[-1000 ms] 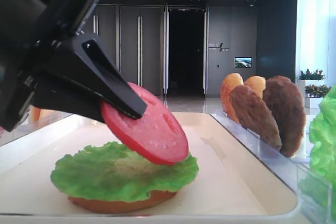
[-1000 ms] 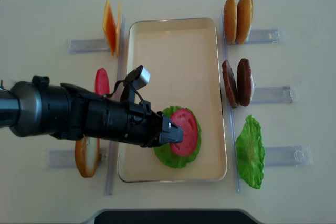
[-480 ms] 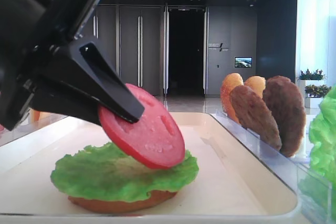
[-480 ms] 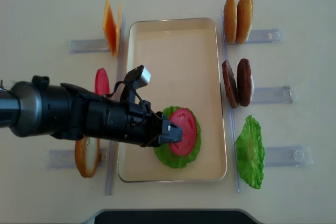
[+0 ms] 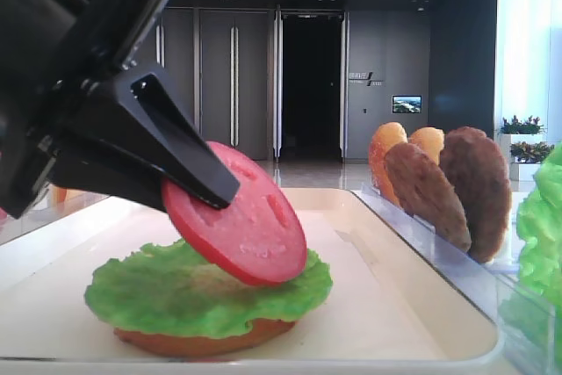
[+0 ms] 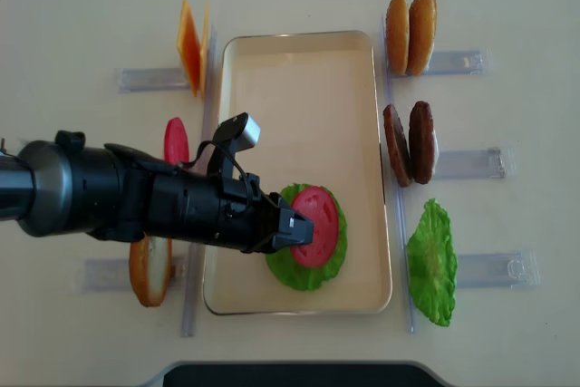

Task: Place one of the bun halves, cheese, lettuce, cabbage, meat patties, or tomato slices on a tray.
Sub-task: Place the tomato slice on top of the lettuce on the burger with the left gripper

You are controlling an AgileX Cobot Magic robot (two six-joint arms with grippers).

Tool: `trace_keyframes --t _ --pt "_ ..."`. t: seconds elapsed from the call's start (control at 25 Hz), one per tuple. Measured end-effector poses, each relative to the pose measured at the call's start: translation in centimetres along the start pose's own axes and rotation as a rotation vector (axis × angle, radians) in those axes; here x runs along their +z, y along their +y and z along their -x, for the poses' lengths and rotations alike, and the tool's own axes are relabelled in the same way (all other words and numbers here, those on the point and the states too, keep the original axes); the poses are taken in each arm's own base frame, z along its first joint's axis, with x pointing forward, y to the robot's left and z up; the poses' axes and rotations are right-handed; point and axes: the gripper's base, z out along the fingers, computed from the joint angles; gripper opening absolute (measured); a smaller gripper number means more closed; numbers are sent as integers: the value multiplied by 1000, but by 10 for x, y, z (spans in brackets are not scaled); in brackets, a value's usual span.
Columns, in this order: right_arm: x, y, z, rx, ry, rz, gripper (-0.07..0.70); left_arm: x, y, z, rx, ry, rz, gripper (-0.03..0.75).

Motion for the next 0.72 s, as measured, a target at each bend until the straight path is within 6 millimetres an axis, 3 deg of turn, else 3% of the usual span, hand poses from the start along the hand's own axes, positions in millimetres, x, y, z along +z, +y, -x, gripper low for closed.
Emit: trace_keyframes --t 0.28,0.56,0.72 --pt "0 0 0 0 0 0 357 0 0 0 1 -1 3 91" --pt "0 0 0 0 0 0 357 0 2 0 -1 -5 19 255" --pt "0 0 0 0 0 0 357 0 2 0 -8 -5 19 403"
